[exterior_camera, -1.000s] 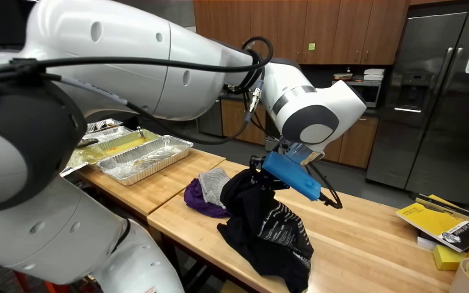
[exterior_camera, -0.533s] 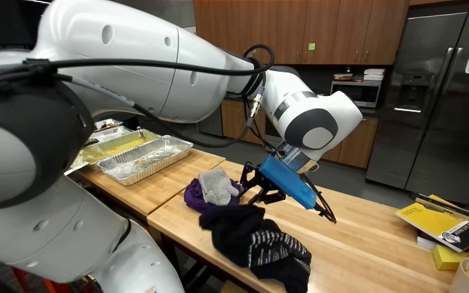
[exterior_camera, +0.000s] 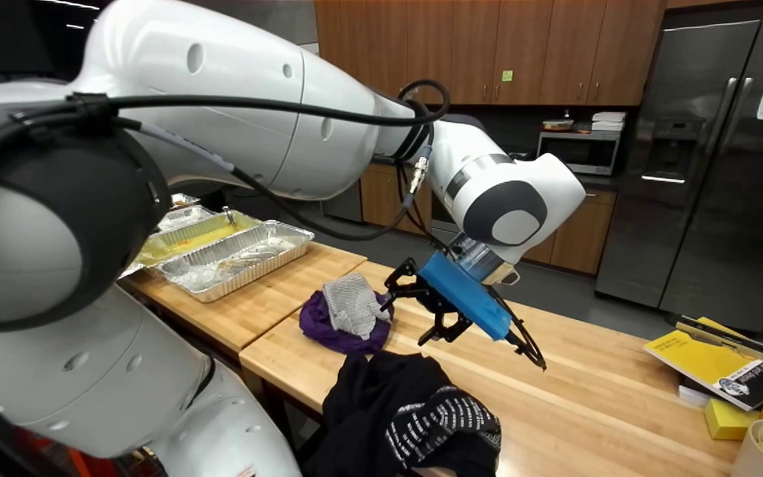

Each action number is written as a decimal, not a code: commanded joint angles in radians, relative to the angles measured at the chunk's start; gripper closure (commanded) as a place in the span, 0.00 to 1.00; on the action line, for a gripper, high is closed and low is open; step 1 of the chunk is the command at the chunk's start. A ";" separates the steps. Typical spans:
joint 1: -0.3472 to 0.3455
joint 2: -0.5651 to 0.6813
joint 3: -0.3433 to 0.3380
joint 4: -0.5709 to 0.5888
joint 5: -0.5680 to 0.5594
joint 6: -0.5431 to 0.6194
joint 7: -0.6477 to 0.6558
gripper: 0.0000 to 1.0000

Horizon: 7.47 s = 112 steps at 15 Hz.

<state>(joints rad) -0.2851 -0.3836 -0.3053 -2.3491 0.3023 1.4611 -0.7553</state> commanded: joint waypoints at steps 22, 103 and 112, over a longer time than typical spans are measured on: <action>0.069 0.102 0.138 -0.187 -0.064 0.774 0.875 0.00; 0.118 -0.028 0.125 -0.122 -0.098 0.864 1.112 0.00; 0.088 0.018 0.175 -0.174 -0.173 0.707 1.141 0.00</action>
<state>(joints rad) -0.1719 -0.3670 -0.1525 -2.5056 0.1587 2.2102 0.3805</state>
